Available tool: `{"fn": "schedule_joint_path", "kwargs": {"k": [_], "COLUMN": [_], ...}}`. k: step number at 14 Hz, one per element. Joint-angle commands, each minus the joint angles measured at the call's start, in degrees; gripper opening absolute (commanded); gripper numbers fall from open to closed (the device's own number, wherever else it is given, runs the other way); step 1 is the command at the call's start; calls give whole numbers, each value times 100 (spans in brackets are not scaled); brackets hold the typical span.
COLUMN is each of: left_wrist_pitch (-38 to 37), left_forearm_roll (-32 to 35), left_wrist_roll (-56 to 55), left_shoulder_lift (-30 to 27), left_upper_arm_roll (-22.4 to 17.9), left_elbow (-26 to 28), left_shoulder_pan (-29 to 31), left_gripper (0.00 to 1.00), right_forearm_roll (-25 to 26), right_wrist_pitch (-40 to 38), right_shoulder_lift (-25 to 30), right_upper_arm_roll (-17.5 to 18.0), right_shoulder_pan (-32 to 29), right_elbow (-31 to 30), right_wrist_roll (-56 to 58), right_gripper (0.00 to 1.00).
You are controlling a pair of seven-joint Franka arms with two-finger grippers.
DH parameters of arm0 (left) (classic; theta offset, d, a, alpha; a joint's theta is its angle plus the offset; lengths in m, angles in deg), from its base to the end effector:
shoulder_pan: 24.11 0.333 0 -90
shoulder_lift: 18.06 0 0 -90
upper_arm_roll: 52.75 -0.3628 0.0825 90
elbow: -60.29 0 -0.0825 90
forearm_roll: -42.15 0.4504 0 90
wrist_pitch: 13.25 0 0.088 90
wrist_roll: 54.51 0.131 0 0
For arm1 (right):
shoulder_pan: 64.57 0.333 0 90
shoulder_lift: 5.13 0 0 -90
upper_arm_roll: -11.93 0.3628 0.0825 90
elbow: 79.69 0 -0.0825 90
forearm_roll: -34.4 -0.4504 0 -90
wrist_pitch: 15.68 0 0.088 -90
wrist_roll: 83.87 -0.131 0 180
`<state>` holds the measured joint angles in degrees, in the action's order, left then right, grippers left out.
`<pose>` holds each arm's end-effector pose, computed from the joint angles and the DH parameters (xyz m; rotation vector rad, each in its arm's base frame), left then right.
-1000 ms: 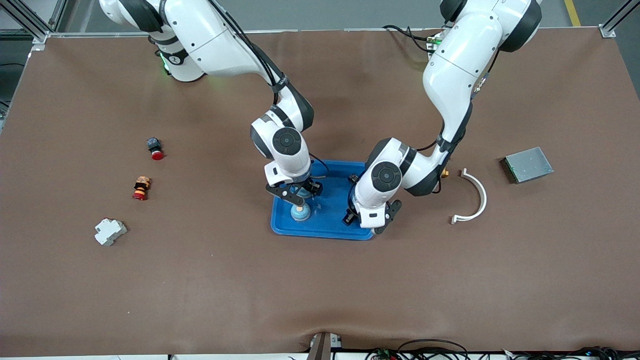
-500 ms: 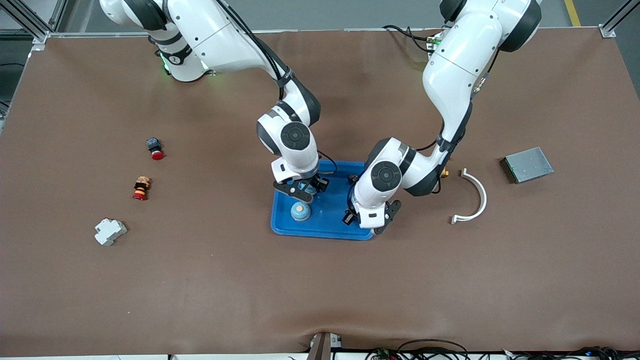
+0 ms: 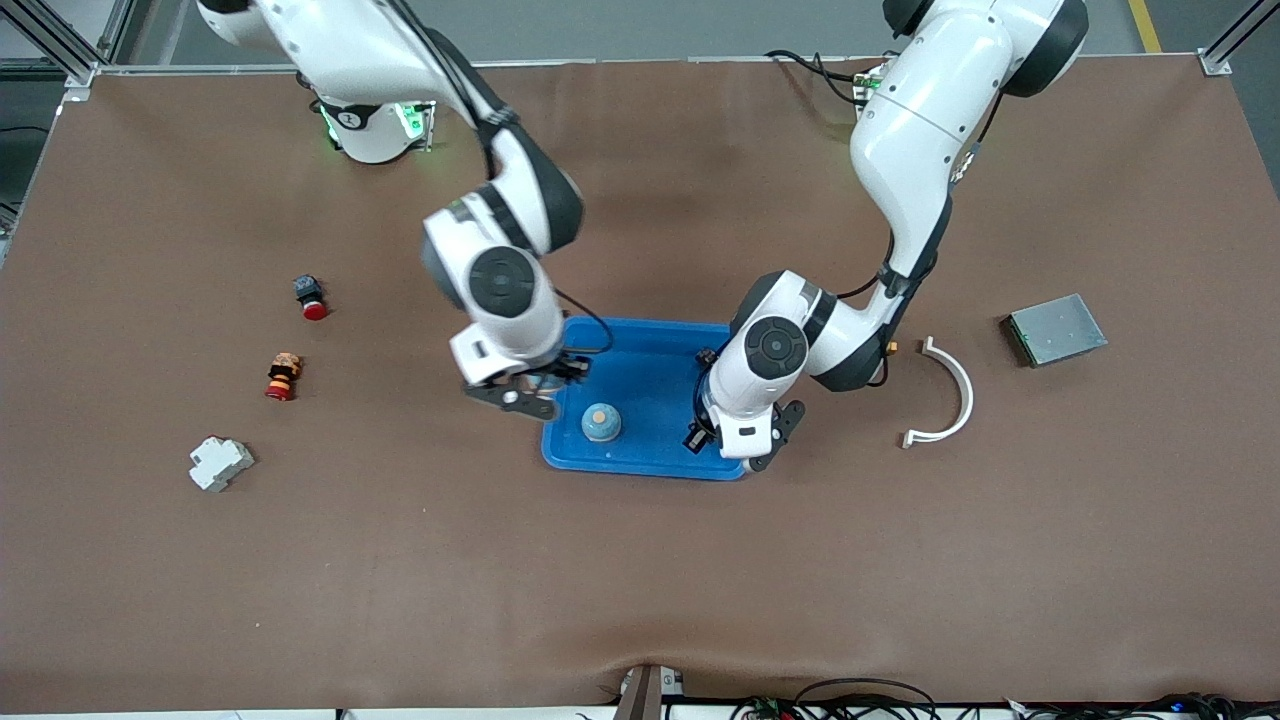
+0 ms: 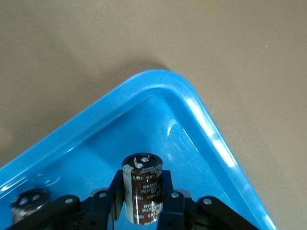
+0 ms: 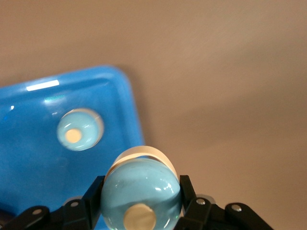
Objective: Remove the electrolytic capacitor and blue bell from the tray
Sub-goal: 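Lift the bell with the right gripper while the left gripper lifts the capacitor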
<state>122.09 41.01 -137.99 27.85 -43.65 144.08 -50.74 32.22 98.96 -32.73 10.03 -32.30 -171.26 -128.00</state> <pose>0.6772 -0.4603 0.1864 2.6870 1.2990 -0.0815 0.6459 0.3854 0.3314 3.0814 -0.3938 -0.1147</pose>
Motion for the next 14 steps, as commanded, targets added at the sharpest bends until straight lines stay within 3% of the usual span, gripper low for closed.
{"fn": "schedule_joint_path", "kwargs": {"k": [1,4,8,14], "left_wrist_pitch": [-419,-954,-1509,-1519], "left_forearm_roll": [140,122,61,34], "left_wrist_roll": [6,515,956,2518], "left_shoulder_lift": [-310,-599,-986,-1874], "left_upper_arm_roll": [-31,-13,31,40], "left_elbow": [75,119,259,1402], "left_shoulder_pan": [8,157,351,807], "left_gripper": [0,0,0,0], "right_forearm_roll": [-36,-45,-54,-98], "right_wrist_pitch": [41,85,497,1717], "right_shoulder_lift": [1000,1485,1670,1671], "right_upper_arm_roll": [102,93,93,85], "right_shoulder_pan": [-676,-1213,-1697,-2032], "right_elbow": [-1061,-1660,-2223,-3119], "right_wrist_roll": [1279,2187,2909,3630], "right_gripper": [0,0,0,0]}}
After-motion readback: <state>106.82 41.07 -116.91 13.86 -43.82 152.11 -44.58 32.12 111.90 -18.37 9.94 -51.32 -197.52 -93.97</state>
